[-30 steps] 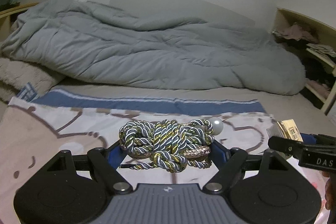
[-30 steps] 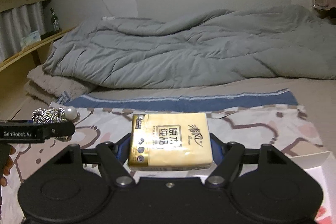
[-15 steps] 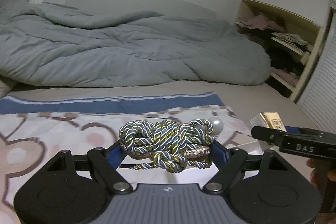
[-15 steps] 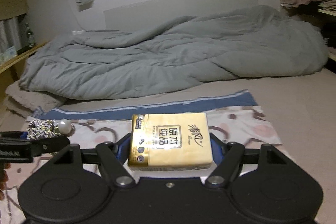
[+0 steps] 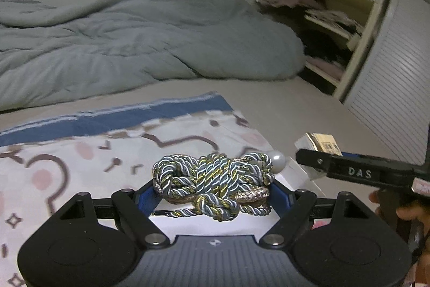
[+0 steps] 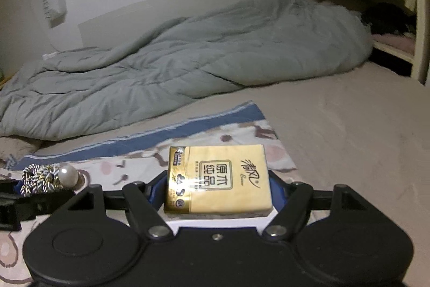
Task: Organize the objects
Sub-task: 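Carry the cord bundle and tissue packet over the white tray with both tools, then lower the cord bundle and tissue packet into the tray and open both tools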
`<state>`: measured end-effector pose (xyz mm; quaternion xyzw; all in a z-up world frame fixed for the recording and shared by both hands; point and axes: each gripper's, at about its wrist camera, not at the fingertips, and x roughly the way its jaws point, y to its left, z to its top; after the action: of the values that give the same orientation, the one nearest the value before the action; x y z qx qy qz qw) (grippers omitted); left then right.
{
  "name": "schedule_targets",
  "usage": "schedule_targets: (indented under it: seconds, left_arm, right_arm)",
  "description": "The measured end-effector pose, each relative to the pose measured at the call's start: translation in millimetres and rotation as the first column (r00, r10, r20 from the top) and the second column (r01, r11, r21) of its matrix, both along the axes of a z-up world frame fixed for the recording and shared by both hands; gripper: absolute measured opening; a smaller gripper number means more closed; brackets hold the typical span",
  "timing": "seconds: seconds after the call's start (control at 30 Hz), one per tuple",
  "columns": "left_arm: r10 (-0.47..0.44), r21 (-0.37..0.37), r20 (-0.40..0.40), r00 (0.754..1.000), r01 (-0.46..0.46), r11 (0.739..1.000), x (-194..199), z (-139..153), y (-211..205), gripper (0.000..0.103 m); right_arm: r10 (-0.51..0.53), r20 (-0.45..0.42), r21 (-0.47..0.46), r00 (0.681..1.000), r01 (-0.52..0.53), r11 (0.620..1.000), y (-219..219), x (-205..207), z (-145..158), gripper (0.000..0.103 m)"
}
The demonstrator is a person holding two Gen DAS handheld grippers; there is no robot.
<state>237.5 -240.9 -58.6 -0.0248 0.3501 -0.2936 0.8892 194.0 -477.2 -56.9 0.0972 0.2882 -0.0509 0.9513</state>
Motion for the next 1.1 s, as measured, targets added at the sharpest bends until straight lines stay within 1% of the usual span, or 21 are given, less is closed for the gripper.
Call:
schedule_targets:
  seconds: [0.13,0.27,0.37,0.5,0.53,0.6,0.63,0.67,0.7,0.73,0.77,0.83,0.97,1.1]
  left_arm:
    - [-0.055,0.028,-0.025,0.998,0.055,0.998,0,-17,-20,0.082]
    - [-0.098,0.036,-0.049,0.994,0.100,0.994,-2,-34,-38,0.082]
    - [-0.121,0.047,-0.049,0.991,0.124,0.991,-4,-42,-47,0.082]
    - [-0.127,0.034,-0.043,0.991,0.129,0.991,-2,-49,-53,0.082]
    - [-0.123,0.034,-0.038,0.992,0.124,0.992,-1,-51,-54,0.084]
    - [-0.101,0.039,-0.028,0.994,0.102,0.994,1,-57,-56,0.093]
    - [-0.090,0.047,-0.032,0.995,0.091,0.995,2,-60,-56,0.103]
    - [-0.087,0.049,-0.039,0.995,0.089,0.995,3,-64,-56,0.103]
    - [-0.089,0.049,-0.050,0.995,0.091,0.995,4,-67,-55,0.103]
    - [-0.086,0.052,-0.061,0.994,0.089,0.995,4,-71,-54,0.103]
    - [-0.084,0.057,-0.068,0.994,0.088,0.995,5,-74,-53,0.103]
    - [-0.087,0.068,-0.071,0.994,0.091,0.994,5,-76,-52,0.103]
    - [-0.095,0.078,-0.064,0.993,0.100,0.992,3,-75,-51,0.103]
    - [-0.101,0.089,-0.056,0.993,0.106,0.990,1,-73,-50,0.103]
  right_arm:
    - [-0.021,-0.039,-0.006,0.999,0.021,1.000,-14,0,-14,0.074]
    - [-0.021,-0.069,-0.001,0.997,0.021,1.000,-21,0,-25,0.074]
    - [-0.020,-0.082,-0.002,0.996,0.020,1.000,-22,0,-30,0.074]
    - [-0.013,-0.100,0.002,0.995,0.013,1.000,-22,4,-38,0.074]
    - [-0.010,-0.103,0.005,0.995,0.011,1.000,-22,5,-40,0.074]
    - [-0.007,-0.107,0.013,0.994,0.009,1.000,-22,7,-44,0.074]
    - [-0.003,-0.109,0.018,0.994,0.005,1.000,-22,8,-45,0.075]
    - [0.001,-0.112,0.021,0.994,0.001,1.000,-21,9,-47,0.075]
    - [-0.001,-0.117,0.018,0.993,0.003,1.000,-21,10,-49,0.079]
    - [-0.013,-0.126,0.006,0.992,0.014,1.000,-20,11,-51,0.092]
    - [-0.025,-0.138,-0.010,0.990,0.024,1.000,-19,12,-53,0.097]
    - [-0.030,-0.146,-0.034,0.989,0.025,0.999,-19,11,-54,0.098]
    - [-0.038,-0.148,-0.016,0.988,0.036,0.999,-23,9,-54,0.098]
    - [-0.040,-0.152,-0.022,0.988,0.037,0.999,-23,9,-54,0.098]
